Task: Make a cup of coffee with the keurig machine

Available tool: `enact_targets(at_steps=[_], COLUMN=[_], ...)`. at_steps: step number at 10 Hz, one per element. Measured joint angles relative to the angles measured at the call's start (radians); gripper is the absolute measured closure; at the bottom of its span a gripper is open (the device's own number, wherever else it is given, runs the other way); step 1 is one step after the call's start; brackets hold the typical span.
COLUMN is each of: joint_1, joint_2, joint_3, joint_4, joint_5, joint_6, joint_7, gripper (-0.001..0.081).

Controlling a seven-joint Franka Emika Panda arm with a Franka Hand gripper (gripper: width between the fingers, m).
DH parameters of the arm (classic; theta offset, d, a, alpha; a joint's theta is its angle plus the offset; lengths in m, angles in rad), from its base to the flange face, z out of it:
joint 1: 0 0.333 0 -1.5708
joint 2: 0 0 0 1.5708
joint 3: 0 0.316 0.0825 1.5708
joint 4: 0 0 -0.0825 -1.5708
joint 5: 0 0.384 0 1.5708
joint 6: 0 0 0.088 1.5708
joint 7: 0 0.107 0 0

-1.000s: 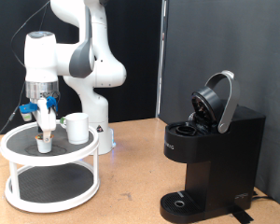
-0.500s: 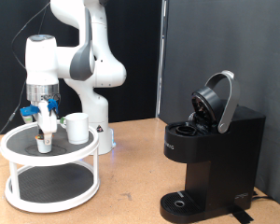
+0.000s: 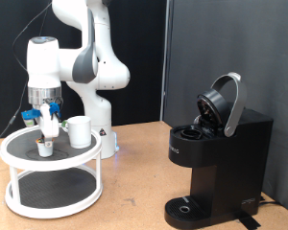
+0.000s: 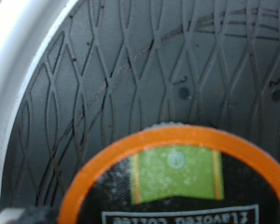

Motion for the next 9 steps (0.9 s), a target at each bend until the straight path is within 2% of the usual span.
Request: enact_targets(at_steps=[2, 5, 7, 8, 9], joint_1=[0.0, 0.006, 0.007, 0.006, 0.011], joint_2=[-0.003, -0.047, -0.079, -0.078, -0.078], joint_3=[0.002, 0.002, 0.002, 0.002, -0.001], joint_4=[0.007, 0.091, 0.139, 0.135, 0.137], joint_5=[0.003, 0.08, 0.093, 0.093, 0.135], joint_6=[-0.023, -0.229, -0.317, -0.314, -0.321], joint_7=[0.005, -0.02, -0.043, -0.041, -0.045], gripper=[0.0423, 0.0423, 0.0422, 0.0422, 0.0421])
